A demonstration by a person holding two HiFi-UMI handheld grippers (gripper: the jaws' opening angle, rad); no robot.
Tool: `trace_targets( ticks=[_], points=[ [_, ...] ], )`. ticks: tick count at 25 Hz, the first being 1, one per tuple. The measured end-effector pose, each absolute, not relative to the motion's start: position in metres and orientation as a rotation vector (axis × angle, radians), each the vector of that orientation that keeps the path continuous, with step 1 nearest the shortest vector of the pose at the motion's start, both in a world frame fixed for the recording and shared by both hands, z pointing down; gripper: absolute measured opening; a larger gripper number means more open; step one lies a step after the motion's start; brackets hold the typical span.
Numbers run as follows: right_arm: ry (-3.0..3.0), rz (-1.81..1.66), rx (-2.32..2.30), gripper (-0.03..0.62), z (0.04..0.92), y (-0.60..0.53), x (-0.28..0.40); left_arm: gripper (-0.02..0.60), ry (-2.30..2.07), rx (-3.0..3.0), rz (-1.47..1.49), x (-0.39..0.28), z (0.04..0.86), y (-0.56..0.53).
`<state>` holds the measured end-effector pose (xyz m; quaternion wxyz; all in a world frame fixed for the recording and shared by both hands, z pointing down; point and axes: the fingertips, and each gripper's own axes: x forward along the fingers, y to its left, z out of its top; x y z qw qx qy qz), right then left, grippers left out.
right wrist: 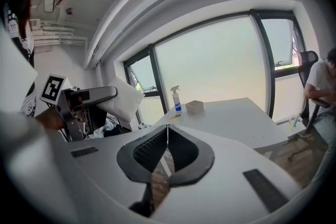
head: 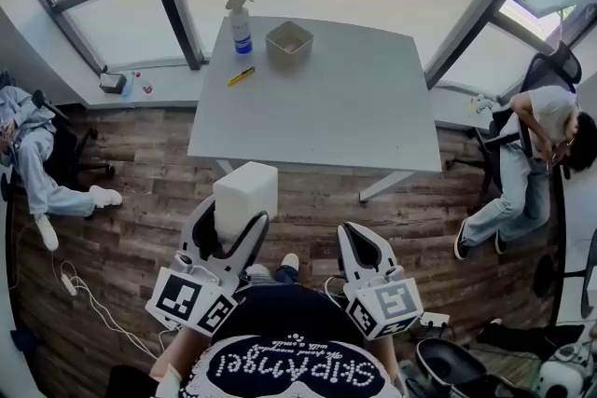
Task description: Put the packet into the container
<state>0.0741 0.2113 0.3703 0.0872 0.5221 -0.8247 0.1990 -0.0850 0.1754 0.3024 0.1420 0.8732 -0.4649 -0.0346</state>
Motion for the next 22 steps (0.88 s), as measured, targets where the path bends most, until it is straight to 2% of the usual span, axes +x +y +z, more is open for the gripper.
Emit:
trace_targets(
  ticks=[22],
  points=[
    [-2.435, 0.658, 1.562, 0.015, 0.384, 0.193, 0.089, 0.288, -1.406, 2.489, -0.067, -0.082, 0.307, 0.147]
  ],
)
